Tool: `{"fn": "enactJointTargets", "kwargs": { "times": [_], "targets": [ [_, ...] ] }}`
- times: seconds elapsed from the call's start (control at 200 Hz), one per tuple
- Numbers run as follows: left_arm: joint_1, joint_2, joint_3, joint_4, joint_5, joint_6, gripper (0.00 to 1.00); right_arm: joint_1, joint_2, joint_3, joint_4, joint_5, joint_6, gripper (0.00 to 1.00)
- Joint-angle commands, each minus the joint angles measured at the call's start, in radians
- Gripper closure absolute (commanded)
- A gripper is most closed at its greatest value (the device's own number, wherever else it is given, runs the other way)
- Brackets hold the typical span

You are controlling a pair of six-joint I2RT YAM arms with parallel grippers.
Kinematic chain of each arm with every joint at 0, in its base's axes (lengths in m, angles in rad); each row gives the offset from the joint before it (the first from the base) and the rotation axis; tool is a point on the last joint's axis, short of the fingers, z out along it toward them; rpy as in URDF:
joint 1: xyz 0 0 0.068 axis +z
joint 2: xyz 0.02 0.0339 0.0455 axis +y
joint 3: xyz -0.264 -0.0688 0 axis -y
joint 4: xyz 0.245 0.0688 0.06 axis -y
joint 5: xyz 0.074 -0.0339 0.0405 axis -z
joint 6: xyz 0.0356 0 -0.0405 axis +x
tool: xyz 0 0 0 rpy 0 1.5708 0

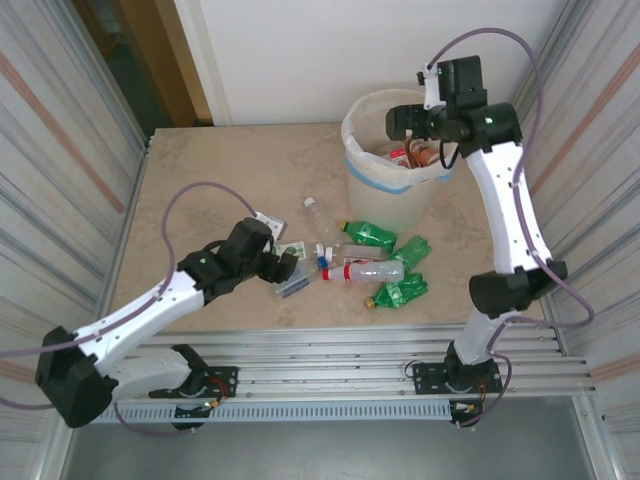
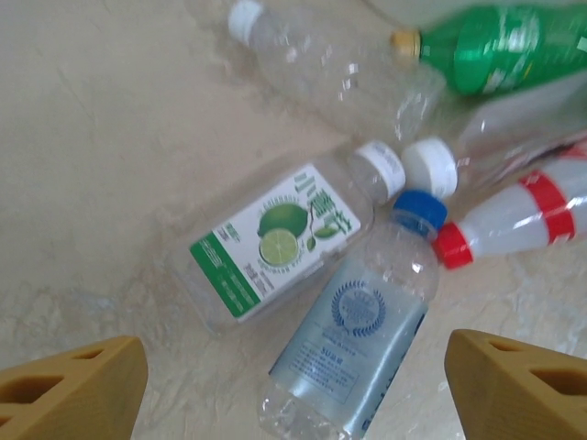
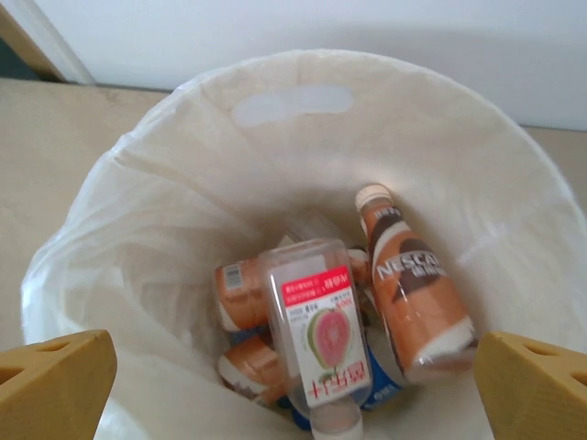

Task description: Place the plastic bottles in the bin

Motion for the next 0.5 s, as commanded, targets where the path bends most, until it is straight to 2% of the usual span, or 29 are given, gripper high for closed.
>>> {"fn": "enactJointTargets", "kwargs": {
  "times": [0.0,0.105,0.296,0.496],
  "targets": [
    [-0.004,0.066,0.043,-0.079,0.048,0.041,0.15,-0.006,-0.124,-0.113,0.060,0.057,0.057,0.02],
    [-0.033,0.135,0.066,-0.099,0.037,0.055,0.15,-0.019,-0.224,-0.231,0.091,0.073,0.086,0.02],
    [-0.096,0.260,0.114,-0.156,-0.054,0.061,0.15,-0.056,-0.381,-0.439,0.160,0.078,0.148,0.02],
    [-0.130,0.371,0.155,-0.205,-0.113,0.069,0.17,-0.074,-0.461,-0.523,0.207,0.054,0.173,0.02]
  ]
}}
